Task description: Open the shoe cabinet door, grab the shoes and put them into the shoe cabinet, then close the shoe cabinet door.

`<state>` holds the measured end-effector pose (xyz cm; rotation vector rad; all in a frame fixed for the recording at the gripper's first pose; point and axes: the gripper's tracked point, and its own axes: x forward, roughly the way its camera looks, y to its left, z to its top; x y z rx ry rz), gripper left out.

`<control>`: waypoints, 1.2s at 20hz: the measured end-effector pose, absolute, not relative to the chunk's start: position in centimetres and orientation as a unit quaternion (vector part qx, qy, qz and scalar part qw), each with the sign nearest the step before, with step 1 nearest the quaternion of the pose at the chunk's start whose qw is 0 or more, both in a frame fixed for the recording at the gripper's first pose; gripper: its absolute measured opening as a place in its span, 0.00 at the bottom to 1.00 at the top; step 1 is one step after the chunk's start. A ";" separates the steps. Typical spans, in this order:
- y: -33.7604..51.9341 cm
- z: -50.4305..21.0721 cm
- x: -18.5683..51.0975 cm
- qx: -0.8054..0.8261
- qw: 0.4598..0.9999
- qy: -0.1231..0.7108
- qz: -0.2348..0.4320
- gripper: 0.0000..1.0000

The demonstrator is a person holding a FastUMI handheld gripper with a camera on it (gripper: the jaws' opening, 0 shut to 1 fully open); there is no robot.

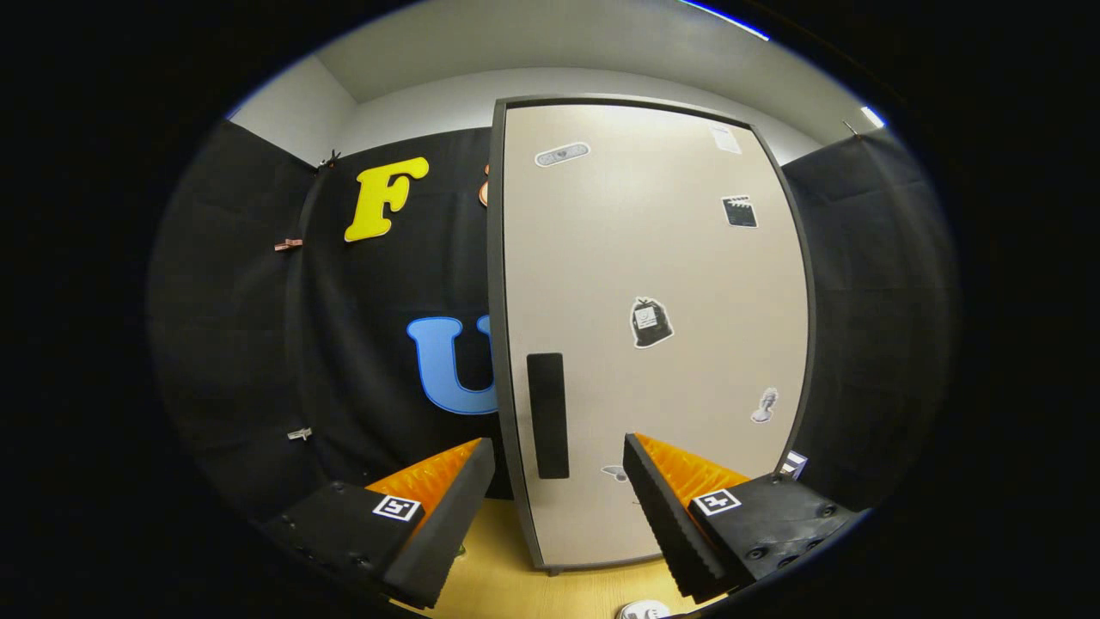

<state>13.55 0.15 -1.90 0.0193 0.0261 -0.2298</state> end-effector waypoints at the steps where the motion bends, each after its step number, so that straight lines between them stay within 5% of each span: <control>1: 0.3 -2.0 14.5 0.011 0.993 0.013 -0.114 0.99; 8: -1.1 -3.1 20.2 0.016 0.990 0.022 -0.140 0.95; 10: -1.5 -3.4 21.1 0.018 0.988 0.025 -0.149 0.82; 12: -1.9 -3.9 21.6 0.018 0.987 0.029 -0.157 0.80; 13: -2.0 -3.9 21.6 0.018 0.987 0.030 -0.159 0.71; 14: -2.2 -3.9 21.8 0.016 0.986 0.027 -0.166 0.47; 20: -2.6 -4.6 22.9 0.004 0.982 0.031 -0.186 0.46; 23: -2.4 -4.2 21.9 -0.006 0.981 0.037 -0.190 0.39; 24: -2.5 -4.7 22.4 -0.005 0.981 0.040 -0.190 0.29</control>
